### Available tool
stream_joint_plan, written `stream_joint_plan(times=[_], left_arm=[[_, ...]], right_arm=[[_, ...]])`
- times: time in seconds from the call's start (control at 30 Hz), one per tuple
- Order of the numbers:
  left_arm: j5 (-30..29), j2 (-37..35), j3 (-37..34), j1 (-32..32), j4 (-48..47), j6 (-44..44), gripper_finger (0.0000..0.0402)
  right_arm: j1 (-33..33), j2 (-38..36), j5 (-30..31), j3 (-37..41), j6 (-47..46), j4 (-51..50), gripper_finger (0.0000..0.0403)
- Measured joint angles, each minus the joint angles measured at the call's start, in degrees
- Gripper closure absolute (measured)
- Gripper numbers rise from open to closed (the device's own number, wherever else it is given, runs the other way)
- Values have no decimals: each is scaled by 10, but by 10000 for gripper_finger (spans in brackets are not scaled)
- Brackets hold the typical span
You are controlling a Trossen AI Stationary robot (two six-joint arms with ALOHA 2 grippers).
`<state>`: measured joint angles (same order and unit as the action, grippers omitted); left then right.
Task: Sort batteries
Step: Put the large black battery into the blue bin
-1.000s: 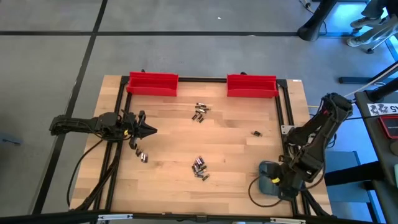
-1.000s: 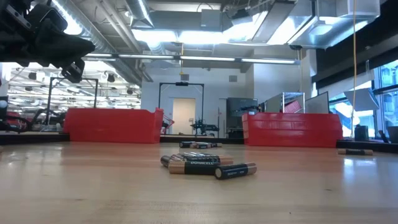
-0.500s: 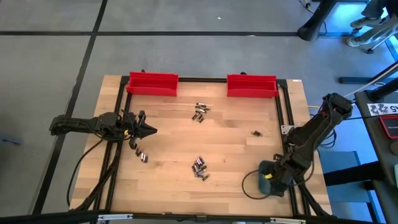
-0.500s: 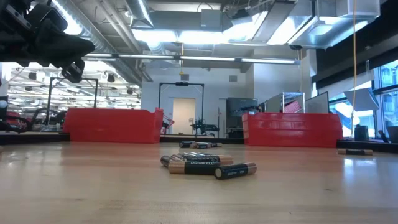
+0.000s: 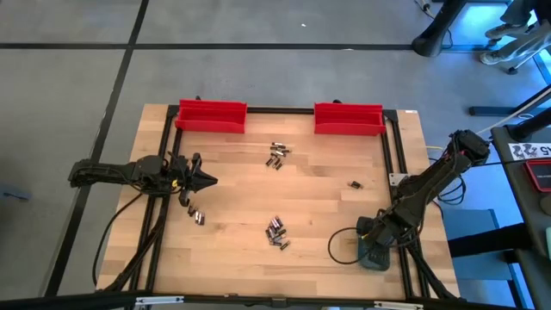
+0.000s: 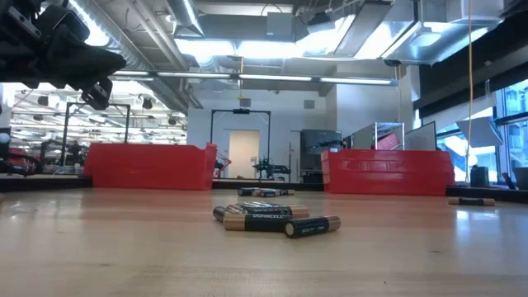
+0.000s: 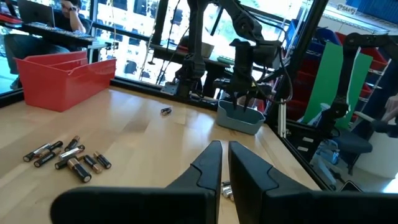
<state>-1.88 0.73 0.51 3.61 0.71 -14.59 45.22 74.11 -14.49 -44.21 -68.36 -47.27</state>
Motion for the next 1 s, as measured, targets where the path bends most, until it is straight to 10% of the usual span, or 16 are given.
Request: stream_joint_plan(times=[0.17,0.43,0.7,1.0], left_arm=[[0,0,0,0,0,0,382],[0,0,0,0,0,0,382],[0,0,0,0,0,-10,382],[0,0,0,0,0,-20,382]], right_arm=[[-11,0,23,-85,23,-110,256],[-45,0,291,-162,245,-10,273],[-181,115,155,-126,565,326,289],[-218,292,70,-142,706,491,292]])
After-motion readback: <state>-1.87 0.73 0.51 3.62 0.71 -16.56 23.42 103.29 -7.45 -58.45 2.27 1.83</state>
